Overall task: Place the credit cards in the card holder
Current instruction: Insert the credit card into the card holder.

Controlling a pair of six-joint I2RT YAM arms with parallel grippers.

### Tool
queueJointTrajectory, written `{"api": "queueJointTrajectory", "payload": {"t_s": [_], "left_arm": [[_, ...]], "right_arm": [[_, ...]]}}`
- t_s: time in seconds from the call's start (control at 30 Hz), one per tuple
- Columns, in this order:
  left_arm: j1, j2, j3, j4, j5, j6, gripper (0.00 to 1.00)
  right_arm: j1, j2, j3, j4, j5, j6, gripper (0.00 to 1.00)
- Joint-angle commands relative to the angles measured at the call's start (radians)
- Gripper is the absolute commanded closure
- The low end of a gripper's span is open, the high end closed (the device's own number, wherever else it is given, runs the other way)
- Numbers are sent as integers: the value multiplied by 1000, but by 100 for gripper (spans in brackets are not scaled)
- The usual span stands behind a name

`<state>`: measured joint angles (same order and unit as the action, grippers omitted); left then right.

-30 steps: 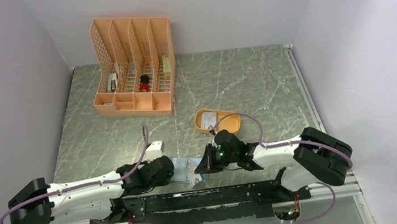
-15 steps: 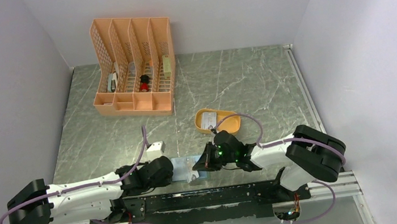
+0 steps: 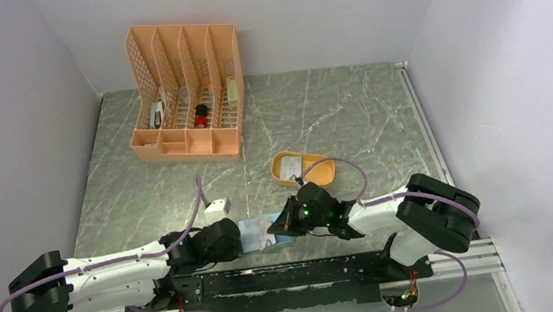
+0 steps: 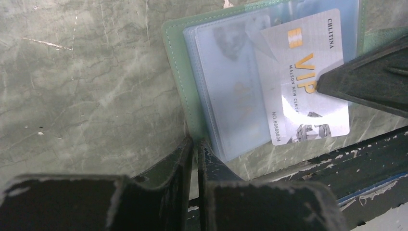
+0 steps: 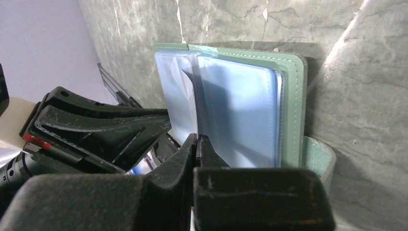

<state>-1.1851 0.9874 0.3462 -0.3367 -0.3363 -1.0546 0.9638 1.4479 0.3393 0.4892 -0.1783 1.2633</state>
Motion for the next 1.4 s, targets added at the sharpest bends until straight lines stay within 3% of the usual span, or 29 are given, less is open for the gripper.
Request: {"api": "queueJointTrajectory", "payload": {"t_s": [0.0,0.6,0.83,1.37], "left_arm": [[2,-11,-16,1,25,-8,86],[2,4,-14,22,31,-1,88],[2,-7,-21,17,30,-5,89],[1,0,-17,31,37,-2,90]], "right_arm": [[5,26,2,-17,54,-12,100],[21,88,30,5,35,-24,100],[20,30,-9,-17,106,2,100],[58,147,59,26,19,-23,100]]}}
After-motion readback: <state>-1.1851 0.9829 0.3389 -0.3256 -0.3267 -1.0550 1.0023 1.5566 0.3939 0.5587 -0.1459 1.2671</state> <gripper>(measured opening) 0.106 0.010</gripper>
